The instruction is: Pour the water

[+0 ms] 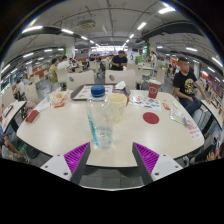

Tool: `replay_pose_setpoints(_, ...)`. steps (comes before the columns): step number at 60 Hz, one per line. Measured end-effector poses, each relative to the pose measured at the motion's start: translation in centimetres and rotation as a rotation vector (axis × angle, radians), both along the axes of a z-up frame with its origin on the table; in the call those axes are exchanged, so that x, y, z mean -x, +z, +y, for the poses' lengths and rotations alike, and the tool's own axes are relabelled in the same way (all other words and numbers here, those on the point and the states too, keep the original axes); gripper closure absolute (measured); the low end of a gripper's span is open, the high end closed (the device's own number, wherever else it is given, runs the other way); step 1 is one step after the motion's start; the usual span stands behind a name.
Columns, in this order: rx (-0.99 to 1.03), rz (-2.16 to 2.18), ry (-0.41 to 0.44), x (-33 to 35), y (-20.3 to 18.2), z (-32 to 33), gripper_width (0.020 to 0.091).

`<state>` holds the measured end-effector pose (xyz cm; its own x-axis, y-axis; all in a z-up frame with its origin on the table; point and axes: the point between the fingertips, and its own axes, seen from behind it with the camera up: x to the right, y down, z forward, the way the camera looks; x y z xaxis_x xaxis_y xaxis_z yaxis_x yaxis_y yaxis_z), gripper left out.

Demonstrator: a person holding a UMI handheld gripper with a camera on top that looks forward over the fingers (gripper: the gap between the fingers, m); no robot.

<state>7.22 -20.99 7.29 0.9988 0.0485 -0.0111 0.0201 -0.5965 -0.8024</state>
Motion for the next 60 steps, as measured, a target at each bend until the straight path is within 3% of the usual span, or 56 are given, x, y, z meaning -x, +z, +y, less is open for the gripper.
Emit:
replay_pose_setpoints(18,-0.147,0.028,-0.042,3.4,-1.4,8.9,0.0266)
replay_pose_setpoints(22,-0.168,0.036,-0.047,3.4,-1.7,10.4,0.0380)
replay_pose_setpoints(24,-0.175,0.036,-0.041,3.6,-1.8,10.8,0.0512)
replay_pose_setpoints(25,-0.181,0.036,-0.038,3.7,-1.7,11.0,0.0544)
replay_pose_setpoints(38,-0.188,0.001,-0.056,3.1,-1.6,11.4,0.0685)
replay_pose_setpoints(50,-0.195,-0.080,-0.101,0.0,2.6,11.9,0.0684)
replay_pose_setpoints(60,-0.199,-0.356,-0.134,-7.6,8.1,14.4,0.0685)
